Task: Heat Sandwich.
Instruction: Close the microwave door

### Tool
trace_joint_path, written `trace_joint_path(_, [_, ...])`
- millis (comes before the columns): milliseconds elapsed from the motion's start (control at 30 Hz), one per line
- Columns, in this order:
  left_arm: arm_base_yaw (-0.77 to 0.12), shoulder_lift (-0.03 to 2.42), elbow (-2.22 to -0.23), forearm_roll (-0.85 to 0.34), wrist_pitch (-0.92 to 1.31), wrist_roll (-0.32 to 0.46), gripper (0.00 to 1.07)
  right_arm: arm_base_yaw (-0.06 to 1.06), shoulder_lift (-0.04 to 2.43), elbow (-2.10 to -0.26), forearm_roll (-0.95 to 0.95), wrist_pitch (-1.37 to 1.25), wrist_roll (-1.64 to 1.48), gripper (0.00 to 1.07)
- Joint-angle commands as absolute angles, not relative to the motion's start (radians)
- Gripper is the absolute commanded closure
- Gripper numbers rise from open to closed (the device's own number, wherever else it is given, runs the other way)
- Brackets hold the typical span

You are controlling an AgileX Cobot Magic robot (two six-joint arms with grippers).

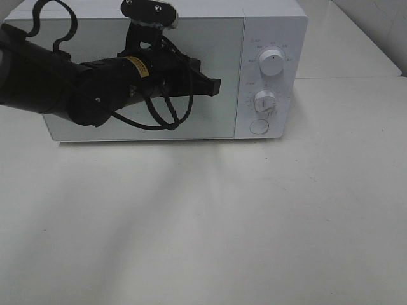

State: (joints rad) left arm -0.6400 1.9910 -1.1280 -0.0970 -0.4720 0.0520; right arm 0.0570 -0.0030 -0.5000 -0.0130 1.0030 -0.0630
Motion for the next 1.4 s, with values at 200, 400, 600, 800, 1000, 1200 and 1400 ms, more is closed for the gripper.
trace_joint_path(200, [-0.611,1.999,-1.162,-0.193,-0.541,0.074,1.07,0.051,-0.030,-0.498,-0.016,0.996,-0.053,0.32])
trace_joint_path(400, [-0.611,1.999,-1.162,-0.193,-0.541,0.075,1.07,0.051,-0.030,-0.498,-0.016,0.996,-0.053,0.32])
trace_joint_path(600, [-0.611,1.999,-1.162,-0.193,-0.541,0.075,1.07,0.051,-0.030,-0.498,-0.016,0.996,-0.053,0.32])
trace_joint_path(800, [-0.618,1.982,-1.144,-0.187,-0.539,0.075,1.07,0.051,-0.030,-0.498,-0.016,0.996,-0.053,0.32])
trace_joint_path(1000, [-0.629,1.920,-1.060,-0.188,-0.539,0.077,1.07,0.051,-0.030,-0.498,-0.016,0.996,-0.053,0.32])
trace_joint_path(1200, [-0.652,1.880,-1.004,-0.181,-0.524,0.077,1.07,0.051,-0.030,-0.498,-0.016,0.996,-0.053,0.32])
trace_joint_path(1400, [-0.695,1.832,-0.944,-0.180,-0.484,0.077,1.07,0.051,-0.030,-0.498,-0.016,0.996,-0.053,0.32])
